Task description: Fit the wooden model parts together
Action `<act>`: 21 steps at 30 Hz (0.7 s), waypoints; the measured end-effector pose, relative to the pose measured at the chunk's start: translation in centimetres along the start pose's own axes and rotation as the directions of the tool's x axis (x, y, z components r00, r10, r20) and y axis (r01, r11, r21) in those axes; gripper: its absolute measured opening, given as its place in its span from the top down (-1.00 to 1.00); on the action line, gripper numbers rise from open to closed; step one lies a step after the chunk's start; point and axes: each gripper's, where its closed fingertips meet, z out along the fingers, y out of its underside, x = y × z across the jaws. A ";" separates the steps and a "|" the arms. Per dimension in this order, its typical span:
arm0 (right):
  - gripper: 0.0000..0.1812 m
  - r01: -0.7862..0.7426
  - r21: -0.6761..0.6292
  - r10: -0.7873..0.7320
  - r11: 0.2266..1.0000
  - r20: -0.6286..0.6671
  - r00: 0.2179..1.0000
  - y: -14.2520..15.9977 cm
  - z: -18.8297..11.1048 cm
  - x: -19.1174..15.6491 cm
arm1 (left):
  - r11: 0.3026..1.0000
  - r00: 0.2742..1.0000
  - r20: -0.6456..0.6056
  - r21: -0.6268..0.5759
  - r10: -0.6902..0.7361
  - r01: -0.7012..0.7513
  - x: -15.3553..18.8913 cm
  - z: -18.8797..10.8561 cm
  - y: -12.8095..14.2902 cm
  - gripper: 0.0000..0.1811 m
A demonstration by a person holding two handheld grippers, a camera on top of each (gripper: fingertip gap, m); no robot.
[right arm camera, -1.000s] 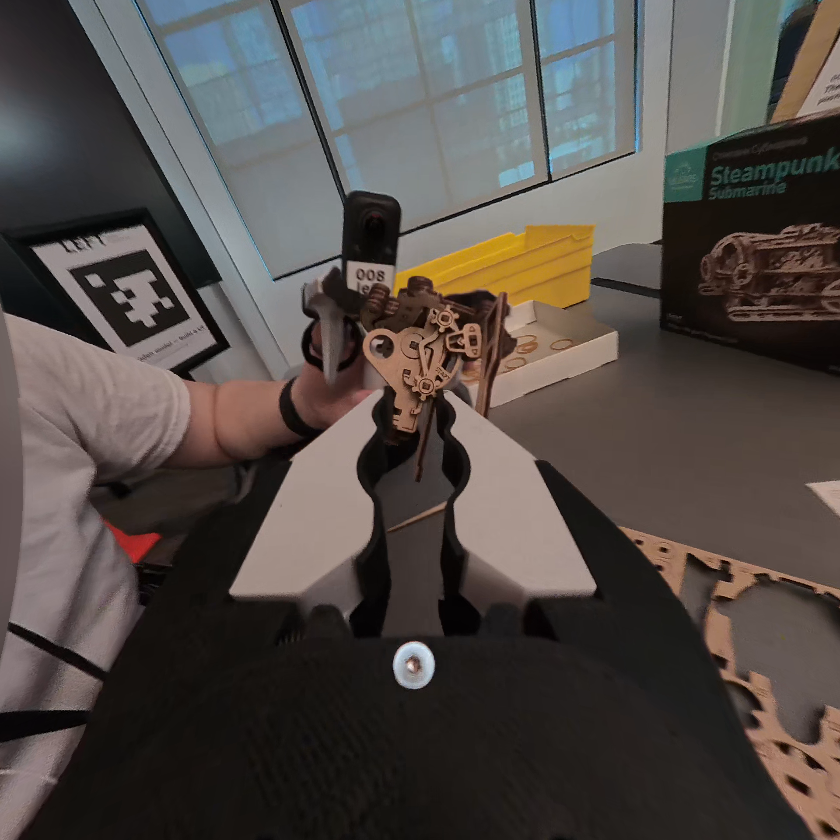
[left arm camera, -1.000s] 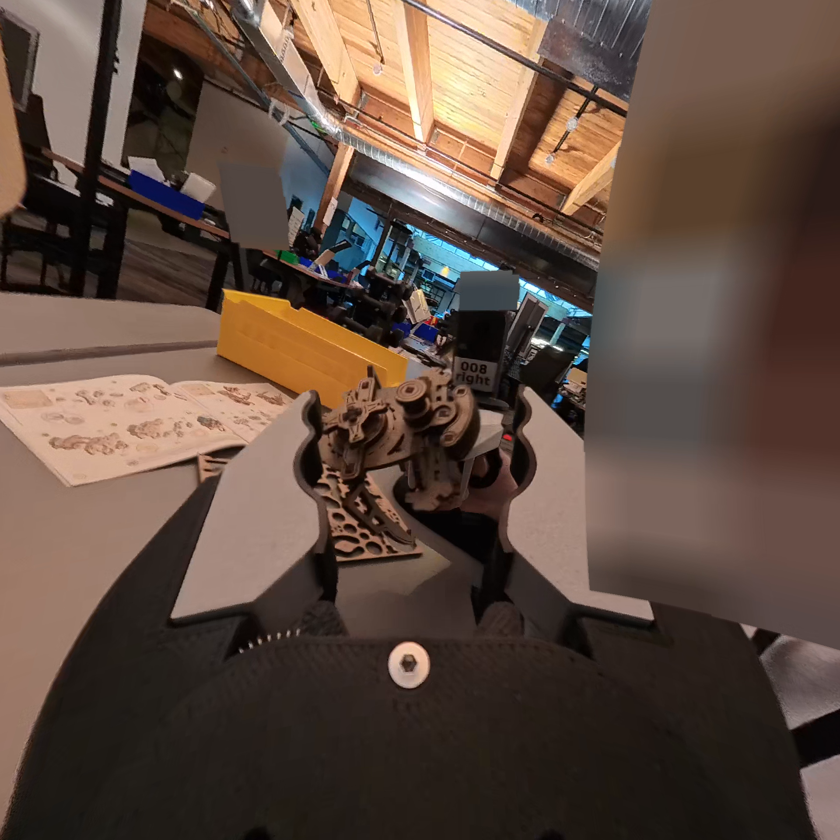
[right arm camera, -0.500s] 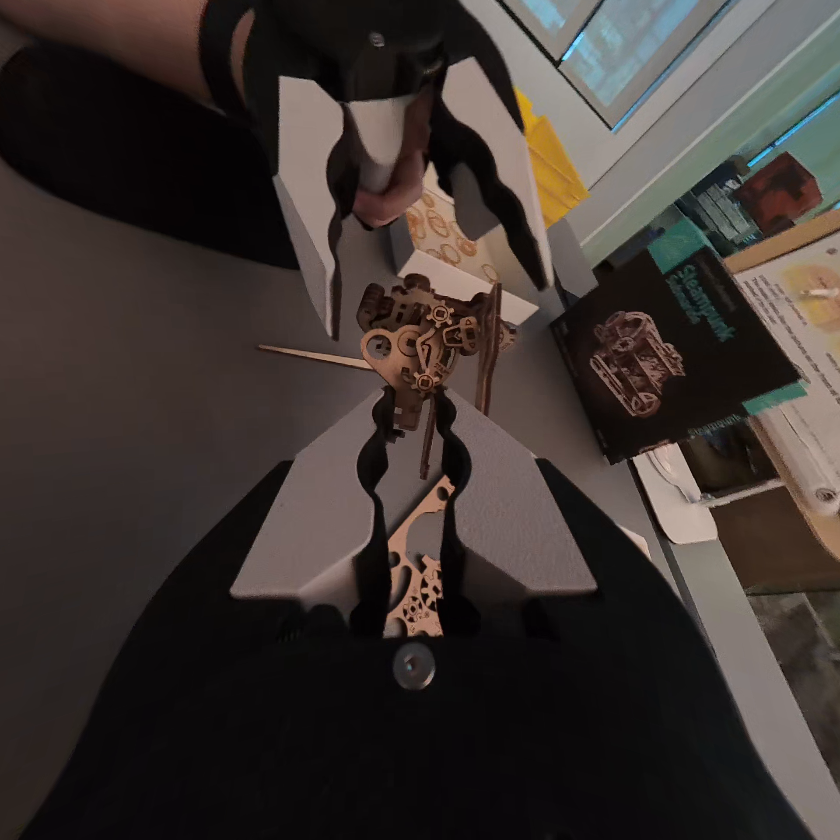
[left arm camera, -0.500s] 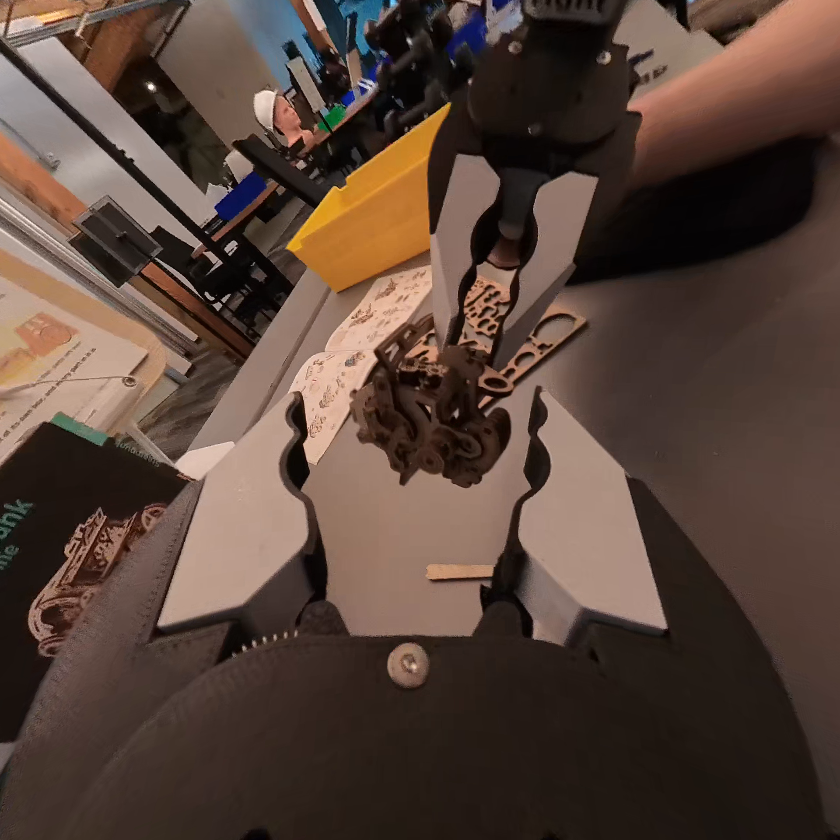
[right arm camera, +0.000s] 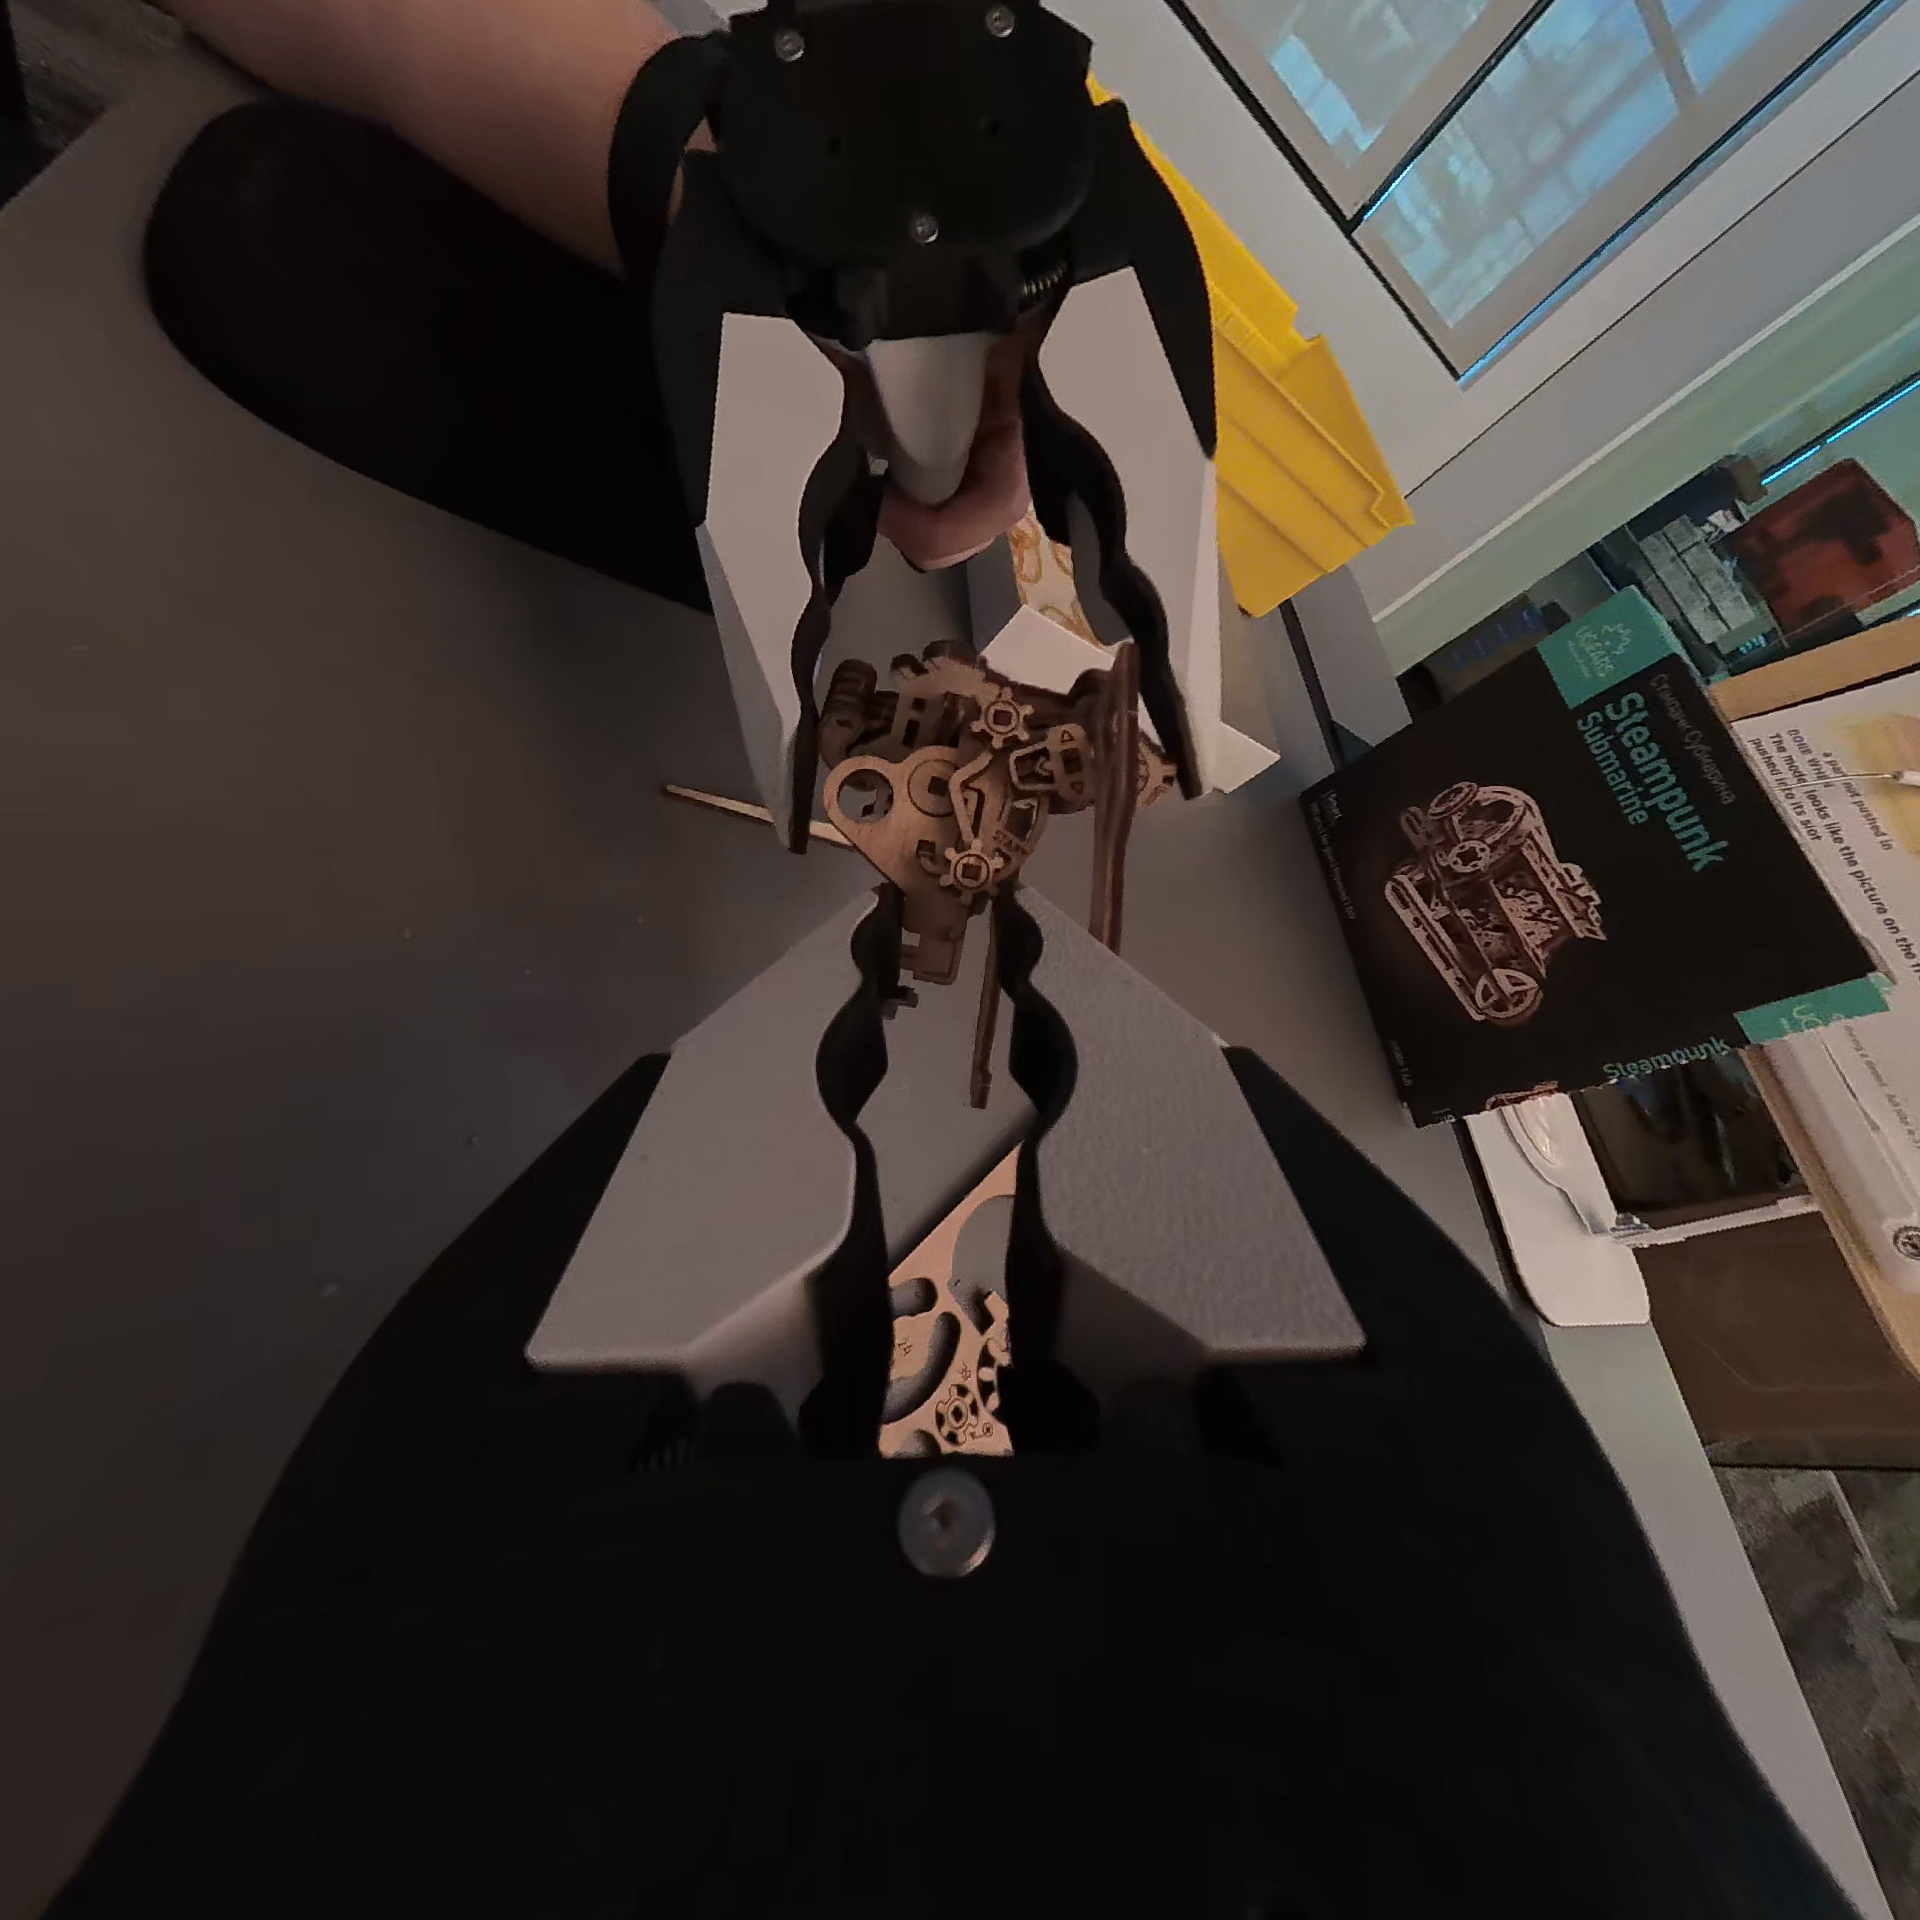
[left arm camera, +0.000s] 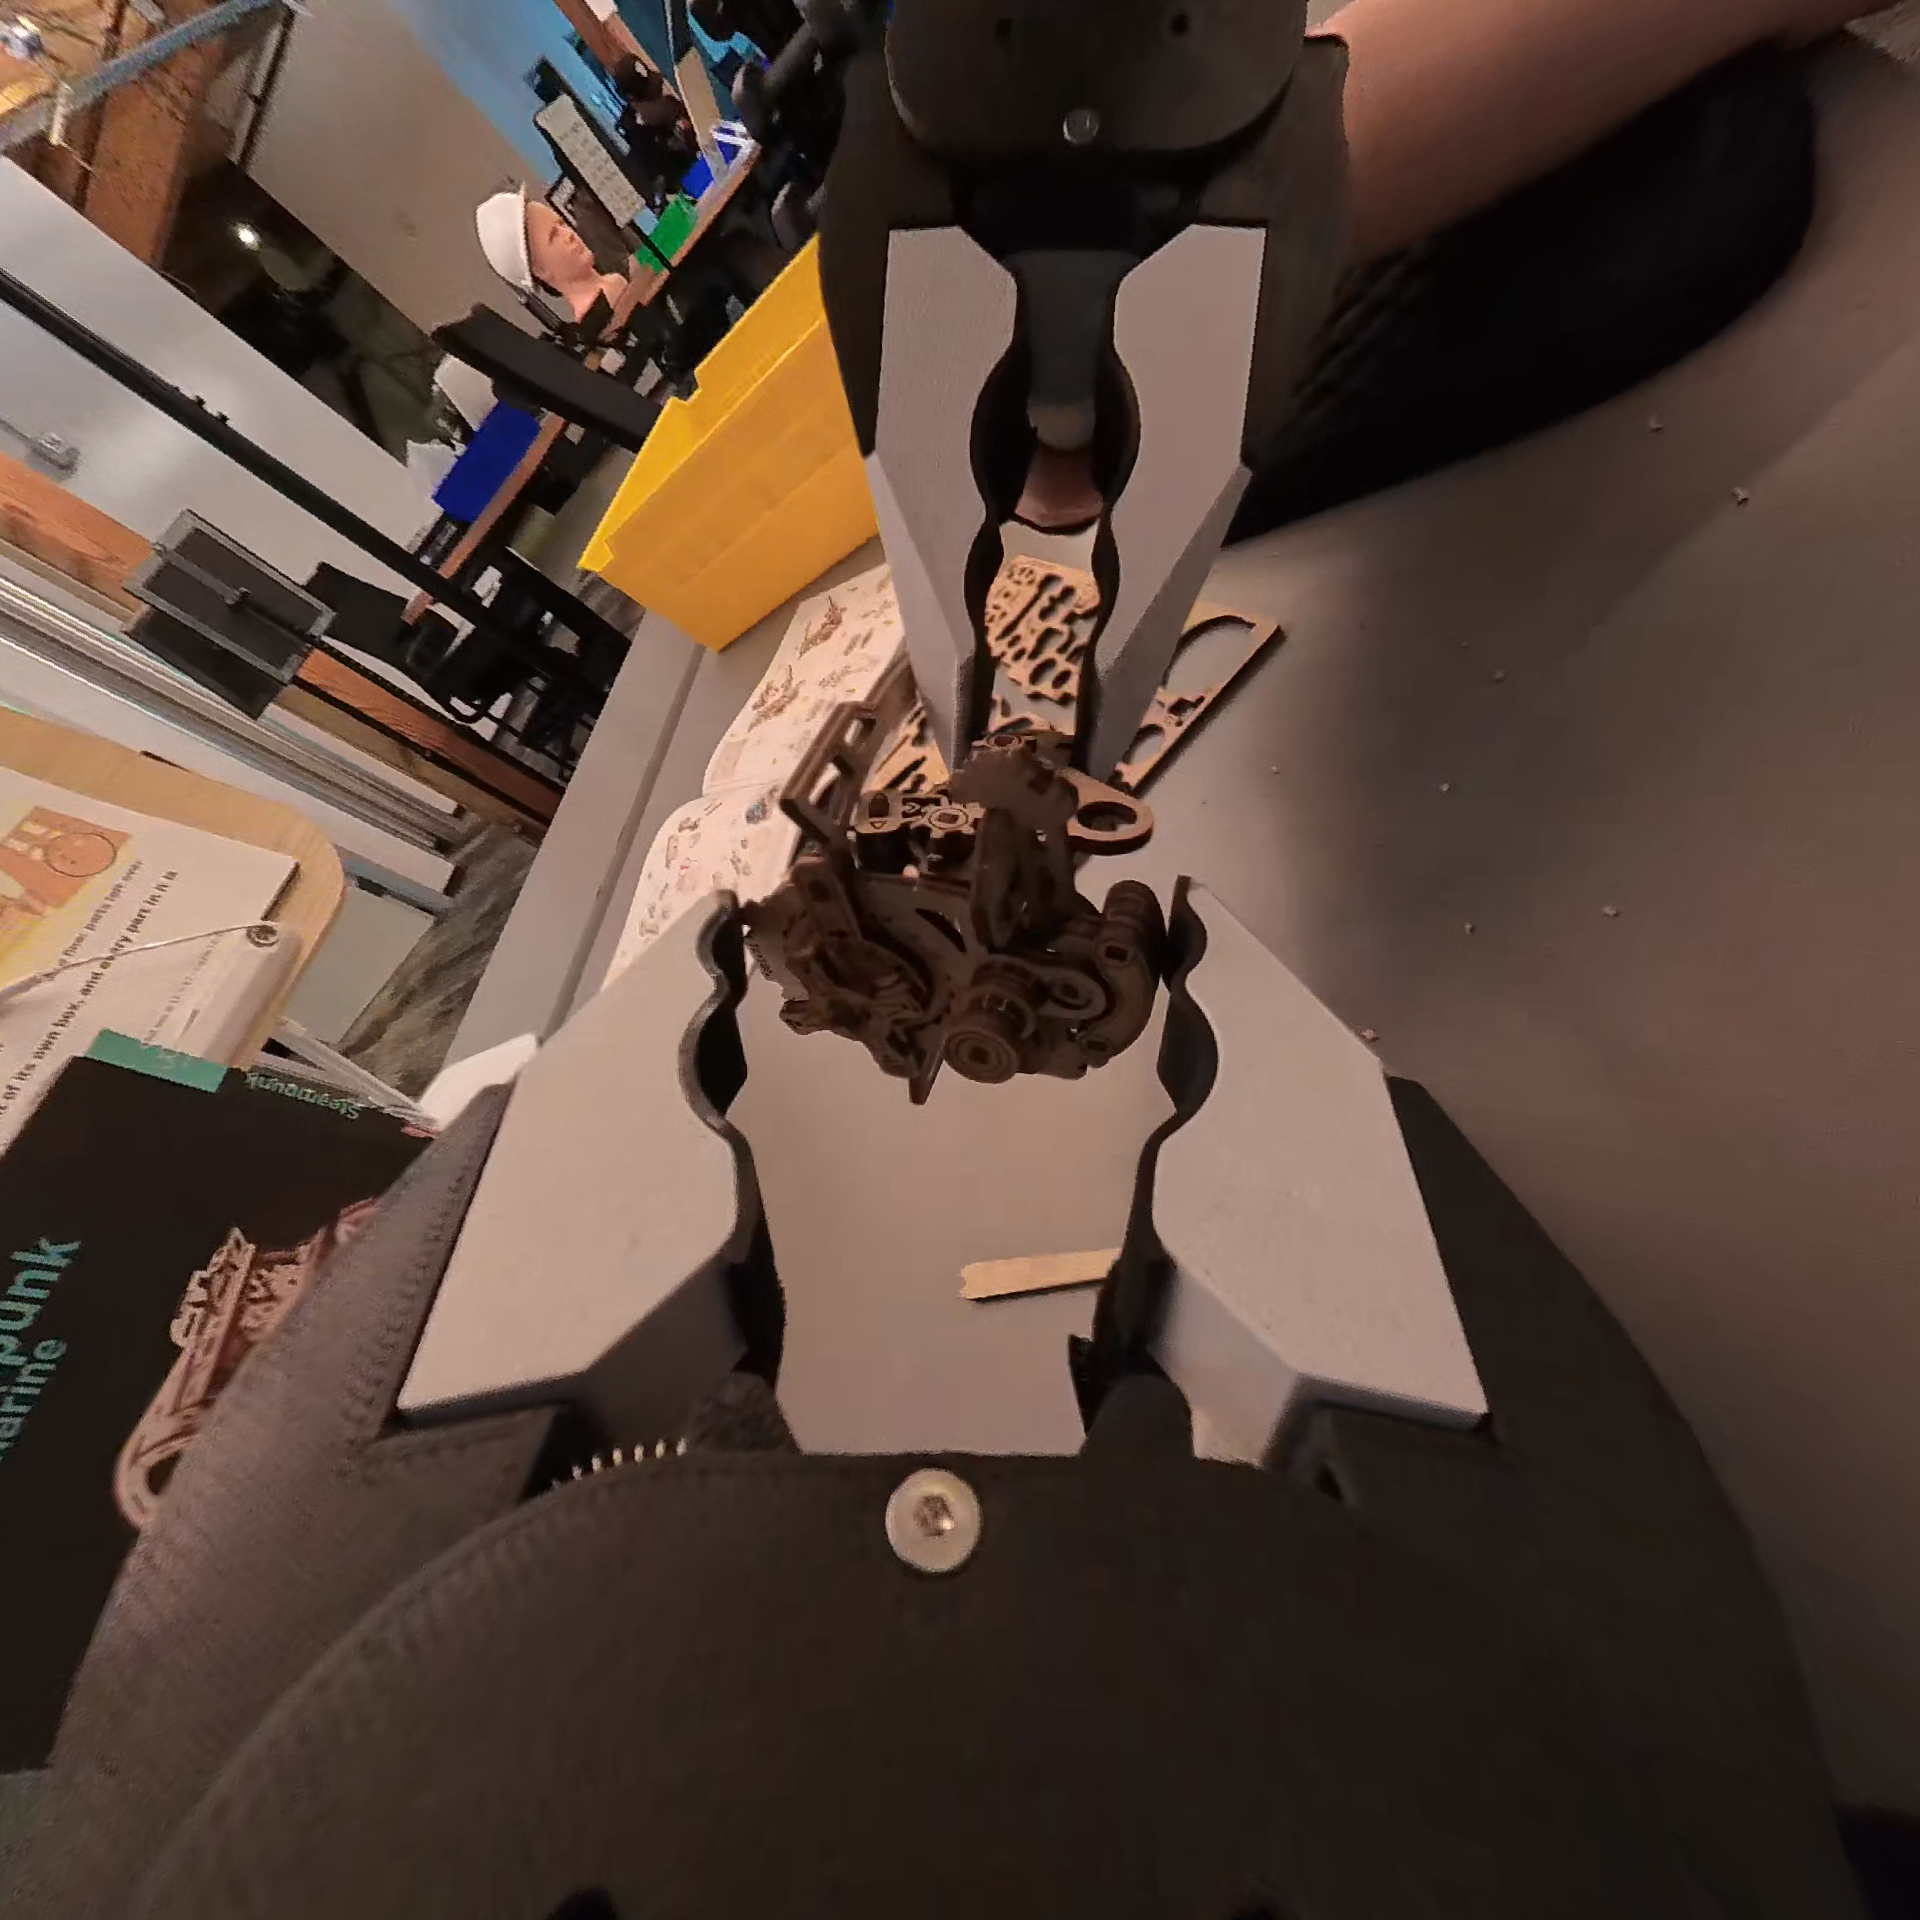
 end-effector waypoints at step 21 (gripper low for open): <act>0.58 0.061 0.034 -0.057 0.998 -0.104 0.993 -2.7 -0.2 0.3 | 0.957 0.951 0.190 -0.202 0.245 -0.206 -1.3 0.7 0.0 0.13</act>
